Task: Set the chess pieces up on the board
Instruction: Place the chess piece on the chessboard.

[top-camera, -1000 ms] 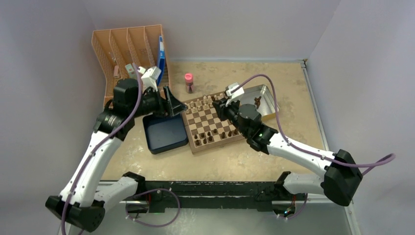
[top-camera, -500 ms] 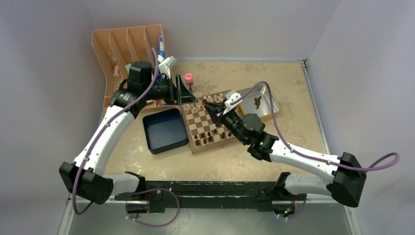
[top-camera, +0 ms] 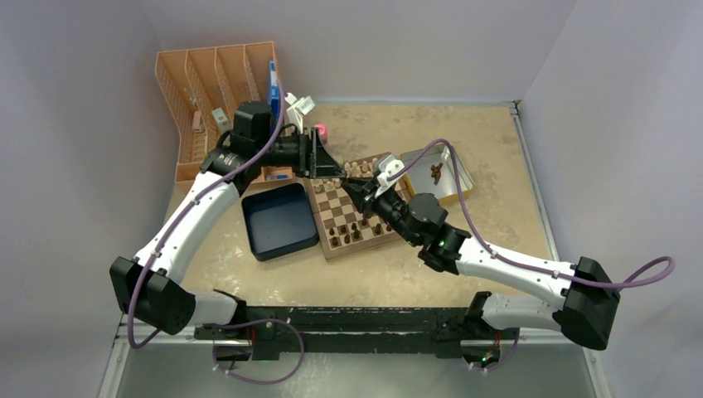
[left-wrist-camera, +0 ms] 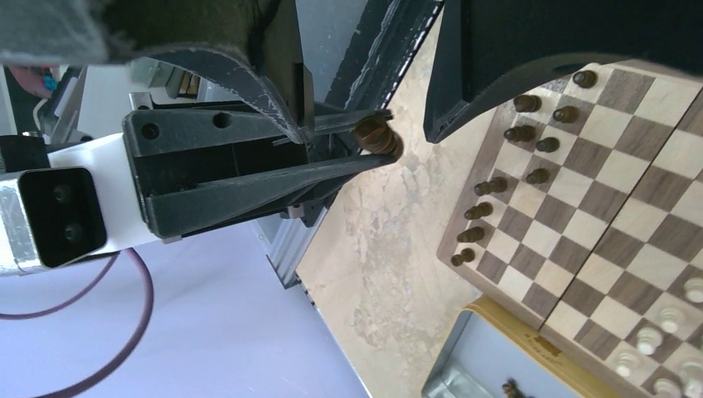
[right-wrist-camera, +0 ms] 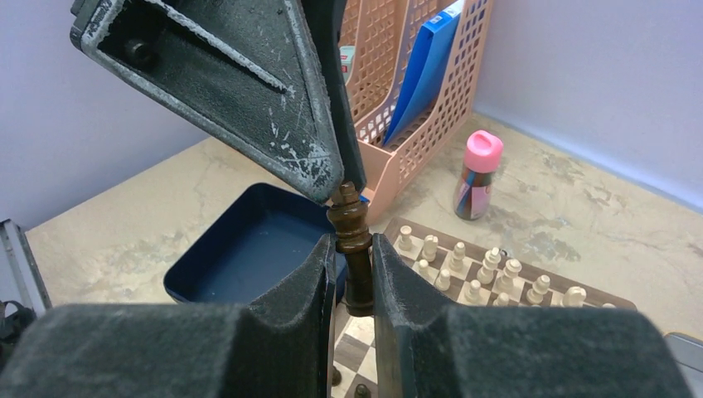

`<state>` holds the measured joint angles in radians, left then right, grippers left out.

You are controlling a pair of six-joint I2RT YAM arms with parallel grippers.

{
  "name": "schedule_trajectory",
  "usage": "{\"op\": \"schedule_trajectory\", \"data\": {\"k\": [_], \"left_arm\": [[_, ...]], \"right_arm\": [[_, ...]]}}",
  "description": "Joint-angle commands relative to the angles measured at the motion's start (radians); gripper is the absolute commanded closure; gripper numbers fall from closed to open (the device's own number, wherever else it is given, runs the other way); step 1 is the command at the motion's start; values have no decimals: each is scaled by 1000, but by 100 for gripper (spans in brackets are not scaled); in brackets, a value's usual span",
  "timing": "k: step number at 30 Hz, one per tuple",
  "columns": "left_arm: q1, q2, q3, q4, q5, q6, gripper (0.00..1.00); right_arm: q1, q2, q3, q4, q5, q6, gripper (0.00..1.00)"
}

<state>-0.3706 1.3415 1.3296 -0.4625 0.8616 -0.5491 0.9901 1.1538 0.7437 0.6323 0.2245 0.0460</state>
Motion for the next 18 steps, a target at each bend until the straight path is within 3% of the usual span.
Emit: {"op": "schedule_trajectory", "data": {"k": [1,6,14,18], "left_arm": [[-30,-7,-8,93,57,12,52],[-45,-3,-15,96,55,27,61],[-51,-7,-33,55,48,76,66],[-54,-15,-39,38,8,107,84]], "right_arm": [[6,-6,20,31,-35,8,84],[6,-5,23,29,-30,14,84],[7,19,46,2,-11,29,85],[7,33,49,3,-3,36,85]]}}
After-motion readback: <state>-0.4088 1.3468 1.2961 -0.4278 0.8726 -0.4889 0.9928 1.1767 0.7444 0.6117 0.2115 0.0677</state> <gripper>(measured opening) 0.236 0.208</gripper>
